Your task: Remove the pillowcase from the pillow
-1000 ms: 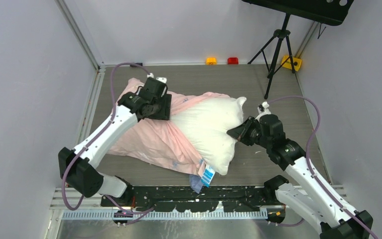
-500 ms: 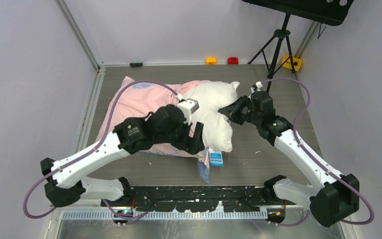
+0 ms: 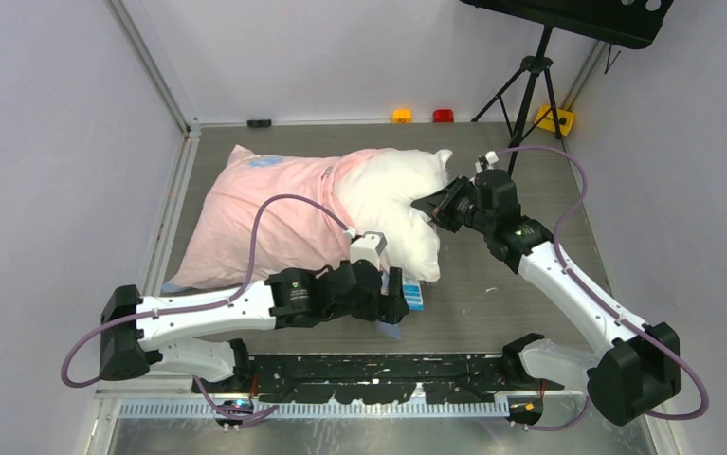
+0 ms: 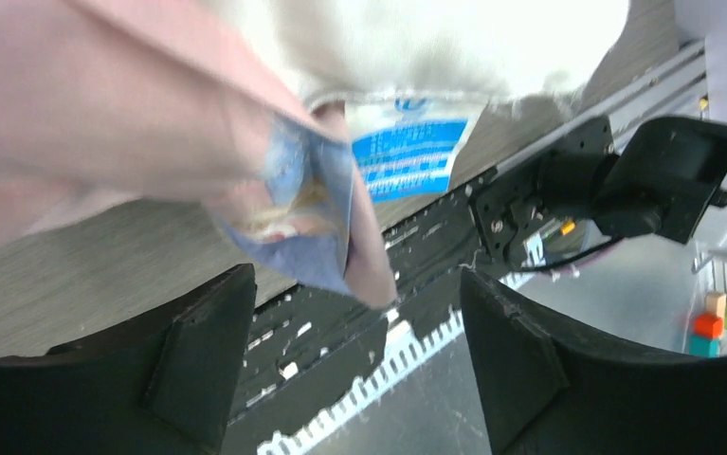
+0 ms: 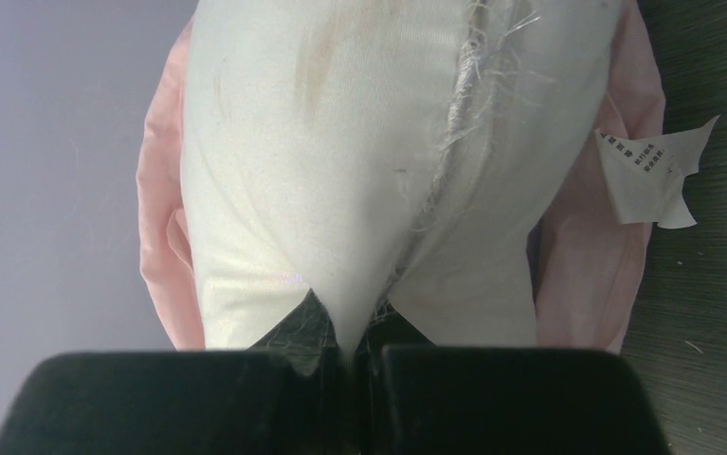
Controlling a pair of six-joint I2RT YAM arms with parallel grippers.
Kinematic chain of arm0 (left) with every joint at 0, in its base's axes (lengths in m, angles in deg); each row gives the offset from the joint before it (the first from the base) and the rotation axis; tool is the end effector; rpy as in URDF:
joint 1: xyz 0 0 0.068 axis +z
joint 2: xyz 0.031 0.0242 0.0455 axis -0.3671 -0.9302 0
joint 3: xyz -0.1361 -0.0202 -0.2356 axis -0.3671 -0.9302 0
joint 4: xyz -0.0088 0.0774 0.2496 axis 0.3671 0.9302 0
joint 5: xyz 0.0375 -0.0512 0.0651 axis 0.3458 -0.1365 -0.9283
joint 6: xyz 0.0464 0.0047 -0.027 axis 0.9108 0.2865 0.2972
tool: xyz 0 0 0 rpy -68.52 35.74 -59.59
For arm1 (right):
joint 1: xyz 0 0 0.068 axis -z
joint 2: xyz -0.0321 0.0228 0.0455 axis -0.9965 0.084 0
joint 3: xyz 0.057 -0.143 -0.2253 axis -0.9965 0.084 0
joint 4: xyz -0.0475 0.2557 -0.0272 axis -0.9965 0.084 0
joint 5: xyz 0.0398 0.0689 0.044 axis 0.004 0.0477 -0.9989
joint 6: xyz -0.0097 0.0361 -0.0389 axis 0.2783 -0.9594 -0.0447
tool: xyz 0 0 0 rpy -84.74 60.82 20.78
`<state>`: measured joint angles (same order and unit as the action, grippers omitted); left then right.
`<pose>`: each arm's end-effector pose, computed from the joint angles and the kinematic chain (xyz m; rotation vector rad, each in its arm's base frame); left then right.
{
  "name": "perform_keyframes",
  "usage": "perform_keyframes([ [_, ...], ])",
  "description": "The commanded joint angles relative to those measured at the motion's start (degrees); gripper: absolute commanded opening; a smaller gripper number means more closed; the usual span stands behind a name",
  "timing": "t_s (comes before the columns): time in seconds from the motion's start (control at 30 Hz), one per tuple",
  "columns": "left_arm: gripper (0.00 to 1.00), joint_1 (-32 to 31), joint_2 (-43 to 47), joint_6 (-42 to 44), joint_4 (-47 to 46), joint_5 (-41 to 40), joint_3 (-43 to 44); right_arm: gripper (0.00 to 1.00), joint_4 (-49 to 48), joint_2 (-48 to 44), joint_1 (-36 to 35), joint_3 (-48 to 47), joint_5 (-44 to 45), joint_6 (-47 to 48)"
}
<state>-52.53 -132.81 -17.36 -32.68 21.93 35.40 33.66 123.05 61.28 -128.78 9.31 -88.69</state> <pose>0.0802 -0.2472 0.2914 0.2427 2.4346 -0.8300 0.2321 0.1107 0.3034 0.5544 2.1225 1.1000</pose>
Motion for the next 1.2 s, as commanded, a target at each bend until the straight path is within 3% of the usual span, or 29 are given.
perform_keyframes([
  [0.0,0.7,-0.3,-1.4,-3.0,-8.2,-8.2,0.5,0.0,-6.4,-3.5,-0.4,-2.9,0.6,-1.8],
  [0.2,0.04,-0.2,-3.4,-4.0,-5.2,-13.0,-0.5,0.0,-3.5,-5.4,-0.4,-3.5,1.9,-1.8],
  [0.23,0.0,-0.2,-3.3,-4.8,-4.4,-13.4,-0.9,0.0,-0.9,-5.5,-0.1,-5.0,2.1,-2.7],
  [0.47,0.0,3.1,-1.1,-5.5,1.1,-15.2,-6.2,0.0,4.5,-6.2,6.8,-12.2,-5.1,-7.8],
  [0.67,0.0,19.9,10.2,-0.3,6.5,-15.7,-16.5,0.0,9.4,-7.4,17.1,-16.8,-10.0,-6.3],
  [0.83,0.0,35.9,18.7,7.5,7.7,-12.2,-20.2,0.0,10.9,-8.7,21.1,-16.1,-9.6,-5.5],
  [0.97,0.0,44.0,18.5,11.0,8.1,-7.9,-18.9,0.0,10.9,-9.1,21.5,-15.0,-8.3,-4.6],
  [1.07,0.0,50.6,15.5,13.8,5.4,1.8,-18.7,0.0,10.6,-9.2,21.6,-14.2,-8.5,-4.1],
  [1.17,0.0,52.0,13.0,16.7,5.9,5.8,-15.9,0.0,7.4,-8.6,21.5,-12.5,-11.9,-4.3],
])
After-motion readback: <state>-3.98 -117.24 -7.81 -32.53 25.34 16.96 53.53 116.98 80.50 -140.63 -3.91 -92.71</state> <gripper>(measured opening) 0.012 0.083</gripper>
